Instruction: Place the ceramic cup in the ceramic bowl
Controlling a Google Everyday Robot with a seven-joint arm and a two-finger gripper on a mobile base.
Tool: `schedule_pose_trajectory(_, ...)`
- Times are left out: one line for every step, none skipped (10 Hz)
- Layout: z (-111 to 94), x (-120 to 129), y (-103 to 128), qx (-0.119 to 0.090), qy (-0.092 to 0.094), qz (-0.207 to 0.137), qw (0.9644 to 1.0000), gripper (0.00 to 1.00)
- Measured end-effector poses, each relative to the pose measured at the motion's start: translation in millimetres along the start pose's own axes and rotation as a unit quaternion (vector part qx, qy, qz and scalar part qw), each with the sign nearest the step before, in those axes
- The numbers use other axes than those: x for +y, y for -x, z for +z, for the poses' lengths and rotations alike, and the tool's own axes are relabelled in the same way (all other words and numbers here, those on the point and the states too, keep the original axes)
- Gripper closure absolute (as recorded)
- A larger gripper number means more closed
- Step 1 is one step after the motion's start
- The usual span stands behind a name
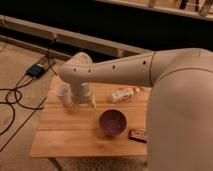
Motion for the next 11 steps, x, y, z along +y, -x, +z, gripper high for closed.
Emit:
schedule_pose_trajectory(1, -1, 7, -0.005, -0.001, -0.003, 1.0000, 0.35)
schedule_pose_trajectory(3, -3, 21, -0.011, -0.001, -0.005, 0.9999, 0.35)
schedule_pose_trajectory(4, 0, 34, -0.017, 0.000, -0.008, 0.9998, 0.35)
schedule_pose_trajectory(5, 6, 49, -0.024, 0.001, -0.012, 0.9996, 0.35)
schedule_pose_trajectory(5, 11, 57, -0.028, 0.002, -0.013, 0.9995, 0.35)
schedule_pose_trajectory(7, 19, 73, -0.036, 0.003, -0.015, 0.9992, 0.35)
schedule_pose_trajectory(9, 28, 86, -0.041, 0.003, -0.016, 0.9990, 0.35)
schedule_pose_trajectory(11, 36, 99, -0.044, 0.002, -0.016, 0.9989, 0.35)
schedule_pose_trajectory(14, 43, 107, -0.045, 0.000, -0.017, 0.9988, 0.35)
schedule_pose_trajectory(16, 53, 118, -0.046, 0.000, -0.019, 0.9988, 0.35)
schedule_pose_trajectory(18, 63, 127, -0.046, 0.000, -0.023, 0.9987, 0.35)
